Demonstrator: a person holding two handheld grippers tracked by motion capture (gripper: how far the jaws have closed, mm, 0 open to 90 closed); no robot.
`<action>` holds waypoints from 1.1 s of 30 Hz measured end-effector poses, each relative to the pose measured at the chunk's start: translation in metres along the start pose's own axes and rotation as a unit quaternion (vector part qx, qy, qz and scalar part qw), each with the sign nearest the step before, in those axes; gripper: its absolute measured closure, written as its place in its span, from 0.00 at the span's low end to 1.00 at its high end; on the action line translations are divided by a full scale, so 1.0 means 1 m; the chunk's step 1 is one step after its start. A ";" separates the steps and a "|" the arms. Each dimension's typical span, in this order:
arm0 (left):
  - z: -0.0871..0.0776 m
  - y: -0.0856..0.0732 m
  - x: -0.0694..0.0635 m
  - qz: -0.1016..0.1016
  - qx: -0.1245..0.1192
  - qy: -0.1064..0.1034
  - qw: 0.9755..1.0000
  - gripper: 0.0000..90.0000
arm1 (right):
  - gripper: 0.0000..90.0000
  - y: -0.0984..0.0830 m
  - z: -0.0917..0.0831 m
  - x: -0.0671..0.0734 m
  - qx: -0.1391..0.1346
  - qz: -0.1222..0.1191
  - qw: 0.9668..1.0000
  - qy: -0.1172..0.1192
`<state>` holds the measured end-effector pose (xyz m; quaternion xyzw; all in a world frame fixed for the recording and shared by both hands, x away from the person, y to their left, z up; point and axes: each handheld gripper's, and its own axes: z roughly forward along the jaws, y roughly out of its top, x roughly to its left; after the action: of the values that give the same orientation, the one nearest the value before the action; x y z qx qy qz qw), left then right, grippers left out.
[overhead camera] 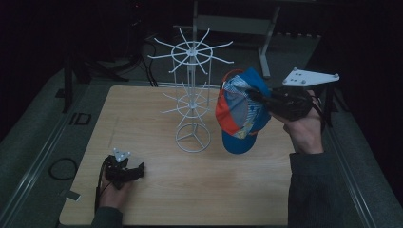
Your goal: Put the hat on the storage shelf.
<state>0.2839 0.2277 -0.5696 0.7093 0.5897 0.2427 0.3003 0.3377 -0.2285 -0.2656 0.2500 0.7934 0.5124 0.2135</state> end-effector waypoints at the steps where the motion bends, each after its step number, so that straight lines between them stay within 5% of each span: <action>1: 0.000 0.000 0.000 0.000 0.000 0.000 1.000 0.16 | 0.98 0.000 -0.001 0.000 -0.001 0.000 1.000 0.000; 33: 0.000 0.000 0.000 0.000 -0.001 0.000 1.000 0.16 | 0.98 0.009 -0.016 -0.001 -0.029 -0.009 1.000 -0.001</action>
<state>0.2839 0.2277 -0.5697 0.7092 0.5895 0.2434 0.3005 0.3305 -0.2367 -0.2510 0.2369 0.7805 0.5326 0.2261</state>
